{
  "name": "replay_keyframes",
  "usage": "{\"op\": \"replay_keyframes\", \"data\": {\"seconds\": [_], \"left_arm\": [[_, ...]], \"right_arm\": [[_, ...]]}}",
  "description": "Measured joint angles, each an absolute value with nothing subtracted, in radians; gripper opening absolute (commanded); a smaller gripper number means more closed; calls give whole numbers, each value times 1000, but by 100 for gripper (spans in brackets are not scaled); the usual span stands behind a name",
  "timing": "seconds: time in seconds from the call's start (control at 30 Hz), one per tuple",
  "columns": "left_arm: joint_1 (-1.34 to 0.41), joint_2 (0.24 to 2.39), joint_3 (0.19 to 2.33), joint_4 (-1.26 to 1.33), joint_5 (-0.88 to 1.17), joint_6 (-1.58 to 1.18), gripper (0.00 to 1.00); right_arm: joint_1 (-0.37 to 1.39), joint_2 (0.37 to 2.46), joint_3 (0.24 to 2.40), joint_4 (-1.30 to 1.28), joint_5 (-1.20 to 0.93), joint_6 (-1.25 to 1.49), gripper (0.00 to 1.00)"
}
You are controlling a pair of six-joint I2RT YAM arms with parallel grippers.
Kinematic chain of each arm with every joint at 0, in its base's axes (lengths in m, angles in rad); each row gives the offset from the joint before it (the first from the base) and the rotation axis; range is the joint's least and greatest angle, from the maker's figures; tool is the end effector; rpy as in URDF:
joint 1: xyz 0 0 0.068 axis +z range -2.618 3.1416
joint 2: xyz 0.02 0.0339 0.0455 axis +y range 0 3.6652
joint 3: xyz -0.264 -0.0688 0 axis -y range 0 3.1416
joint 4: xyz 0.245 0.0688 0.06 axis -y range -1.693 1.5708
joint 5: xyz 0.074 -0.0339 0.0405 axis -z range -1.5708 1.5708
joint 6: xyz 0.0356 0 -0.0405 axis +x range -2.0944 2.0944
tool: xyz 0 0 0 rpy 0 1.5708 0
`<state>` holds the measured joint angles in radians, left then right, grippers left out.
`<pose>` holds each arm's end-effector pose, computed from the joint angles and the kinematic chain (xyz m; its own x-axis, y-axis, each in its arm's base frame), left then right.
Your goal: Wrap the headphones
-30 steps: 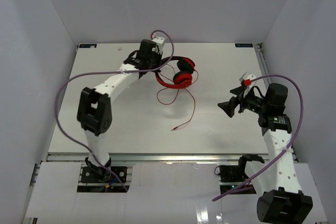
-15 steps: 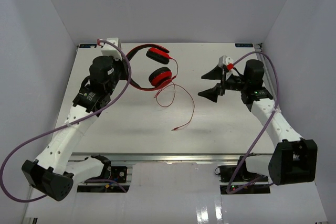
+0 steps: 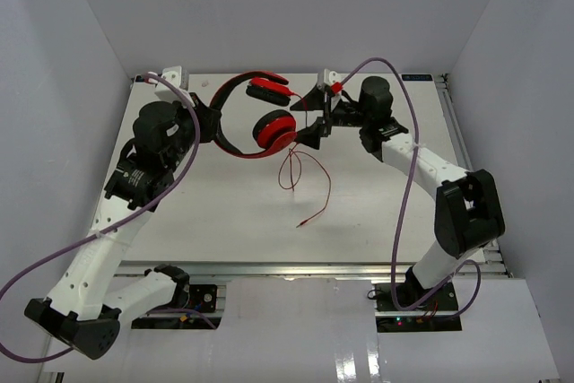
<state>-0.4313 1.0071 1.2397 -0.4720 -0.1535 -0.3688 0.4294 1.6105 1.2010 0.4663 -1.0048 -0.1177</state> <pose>0.1927 -0.0827 0.4256 -0.3012 -0.2536 -0.9192 0.1818 0.9310 -0.3164 0.3258 0.1822 0.3401 0.1674 0.0074 -0.9859 -0.9765 0.1386 -0.1648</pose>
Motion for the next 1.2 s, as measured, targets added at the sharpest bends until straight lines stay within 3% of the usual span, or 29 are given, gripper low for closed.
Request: {"op": "replay_keyframes", "data": {"seconds": [0.1, 0.17, 0.27, 0.57, 0.73, 0.87, 1.2], "left_arm": [[-431, 1006, 1273, -472, -126, -412, 0], [-431, 1006, 1302, -468, -113, -443, 0], [-431, 1007, 1361, -457, -110, -483, 0], [-432, 1067, 1512, -259, -156, -571, 0], [-426, 1174, 1625, -225, -219, -553, 0], [-412, 1281, 1764, -214, -268, -497, 0], [-279, 1416, 1930, -203, -295, -477, 0]], "right_arm": [[481, 1670, 1184, 639, -1032, 53, 100], [508, 1711, 1142, 846, -1049, 235, 93], [534, 1781, 1063, 1077, -1058, 538, 91], [629, 1786, 924, 1231, -1050, 848, 80], [673, 1670, 863, 1271, -1064, 792, 68], [675, 1552, 784, 1229, -1096, 630, 68], [684, 1397, 768, 729, -1110, 150, 69]]}}
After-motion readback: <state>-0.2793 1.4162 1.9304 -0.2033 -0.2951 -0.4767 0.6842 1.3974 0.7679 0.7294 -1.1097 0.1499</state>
